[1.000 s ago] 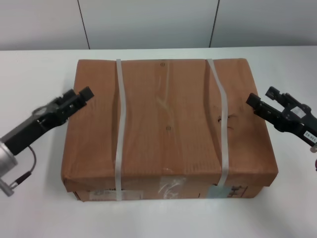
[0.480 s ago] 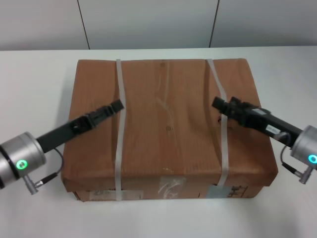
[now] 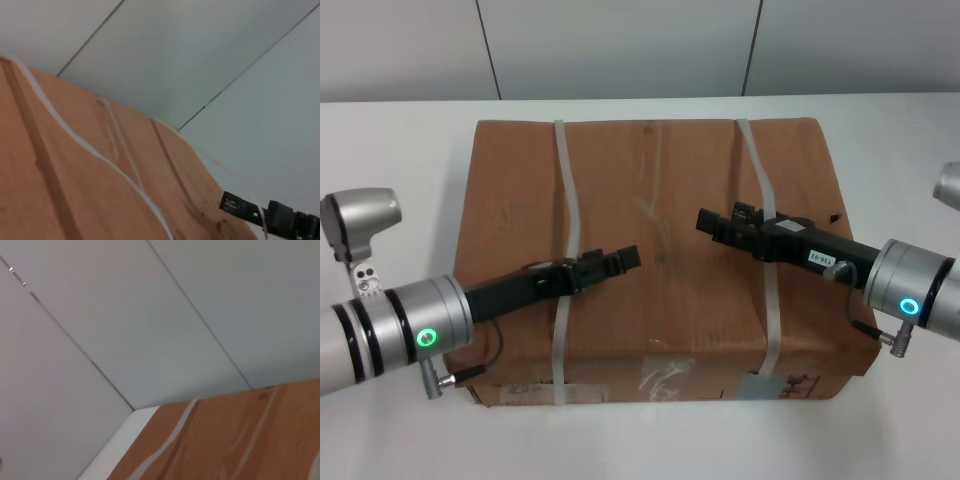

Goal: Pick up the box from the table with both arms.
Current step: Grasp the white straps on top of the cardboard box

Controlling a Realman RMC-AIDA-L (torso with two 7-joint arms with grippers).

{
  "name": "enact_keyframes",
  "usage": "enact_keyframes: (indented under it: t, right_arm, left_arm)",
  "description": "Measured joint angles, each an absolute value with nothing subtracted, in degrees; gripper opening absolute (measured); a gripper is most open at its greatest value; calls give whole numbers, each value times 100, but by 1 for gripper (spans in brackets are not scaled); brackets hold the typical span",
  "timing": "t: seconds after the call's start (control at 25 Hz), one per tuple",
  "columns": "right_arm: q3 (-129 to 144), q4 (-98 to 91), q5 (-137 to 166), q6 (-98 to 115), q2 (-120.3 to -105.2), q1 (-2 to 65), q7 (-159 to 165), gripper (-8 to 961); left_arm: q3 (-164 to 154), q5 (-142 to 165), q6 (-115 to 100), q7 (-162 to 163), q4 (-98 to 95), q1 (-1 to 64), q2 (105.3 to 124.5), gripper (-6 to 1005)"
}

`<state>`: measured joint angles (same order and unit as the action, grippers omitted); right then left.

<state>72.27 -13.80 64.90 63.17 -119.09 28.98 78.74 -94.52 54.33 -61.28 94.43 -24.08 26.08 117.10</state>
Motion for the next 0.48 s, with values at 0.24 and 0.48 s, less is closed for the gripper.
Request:
enact_keyframes:
  t: [0.24,0.48]
  right_arm:
    - [7279,-1404,6482,6287,-11909,2906,7876,858]
    - [7216,-1411,6469,6284,-11909,2851,7841,738]
  left_arm:
    - [-9418,5426,-6112,9428,-2411,2660,11694,724]
    - [-9410,5386,-5758,9437,-2419,2640,11690,694]
